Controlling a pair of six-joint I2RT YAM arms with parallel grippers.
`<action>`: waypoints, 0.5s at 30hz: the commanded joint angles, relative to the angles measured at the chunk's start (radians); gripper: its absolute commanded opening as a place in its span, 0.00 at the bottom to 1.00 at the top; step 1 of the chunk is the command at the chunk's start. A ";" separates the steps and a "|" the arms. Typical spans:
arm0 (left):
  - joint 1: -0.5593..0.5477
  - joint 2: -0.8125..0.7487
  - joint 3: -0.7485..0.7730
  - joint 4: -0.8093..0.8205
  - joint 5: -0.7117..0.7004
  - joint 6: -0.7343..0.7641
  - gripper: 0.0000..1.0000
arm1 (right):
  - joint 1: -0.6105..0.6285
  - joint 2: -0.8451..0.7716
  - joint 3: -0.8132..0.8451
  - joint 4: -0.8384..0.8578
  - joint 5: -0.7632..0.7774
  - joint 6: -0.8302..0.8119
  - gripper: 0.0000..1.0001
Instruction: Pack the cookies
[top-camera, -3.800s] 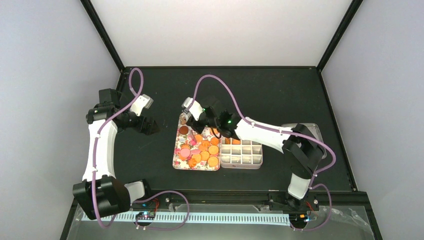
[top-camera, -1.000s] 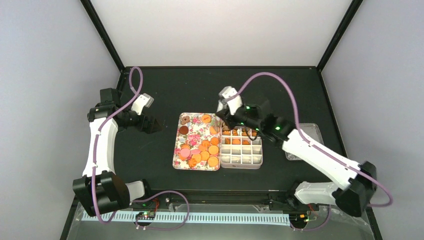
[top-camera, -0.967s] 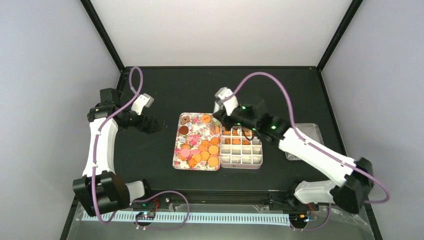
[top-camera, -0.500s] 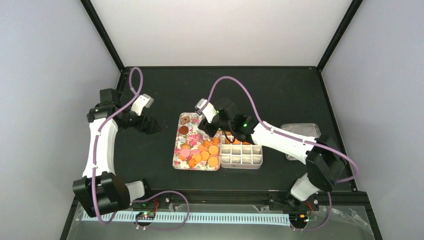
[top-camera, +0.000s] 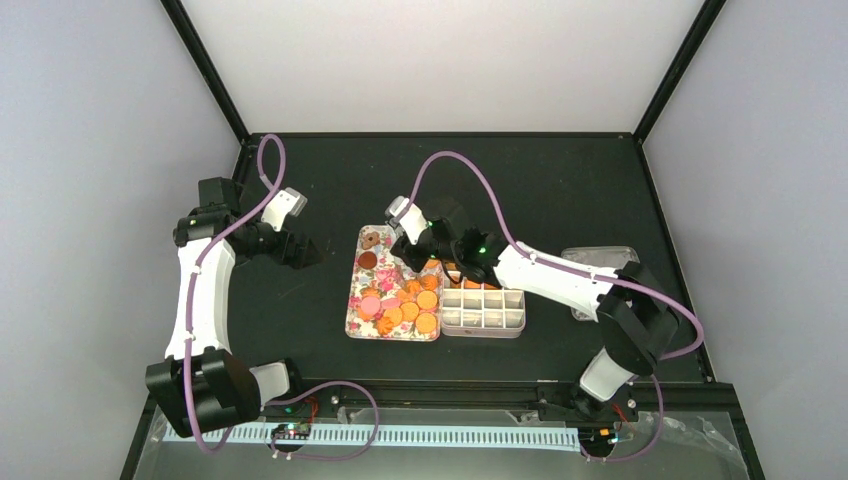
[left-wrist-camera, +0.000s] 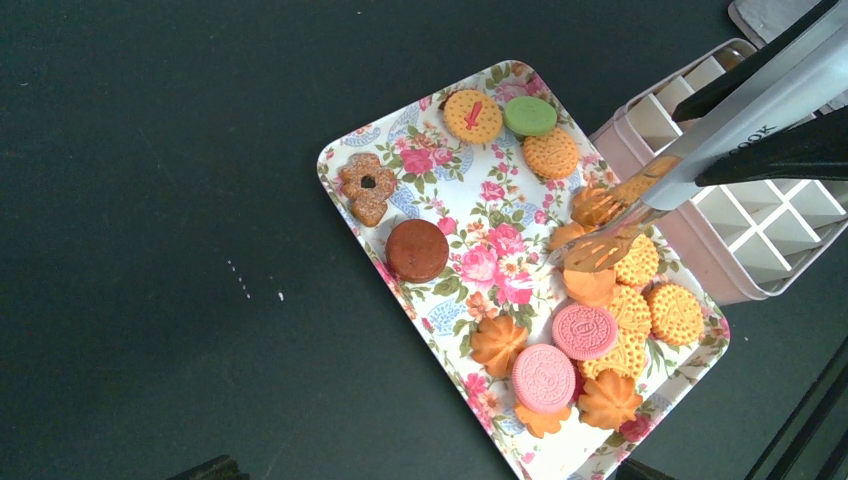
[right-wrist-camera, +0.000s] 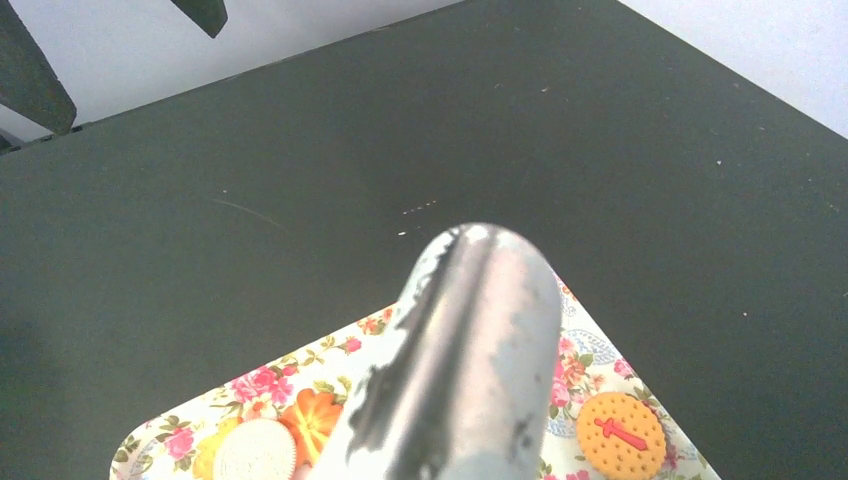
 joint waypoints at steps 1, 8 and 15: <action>0.008 -0.021 0.001 -0.004 0.017 0.013 0.99 | -0.002 0.023 0.016 0.003 0.007 0.014 0.25; 0.007 -0.020 -0.004 -0.003 0.022 0.009 0.99 | -0.024 -0.012 0.024 0.005 -0.001 0.033 0.14; 0.007 -0.022 0.000 -0.004 0.019 0.013 0.99 | -0.046 -0.041 0.059 -0.009 -0.015 0.032 0.09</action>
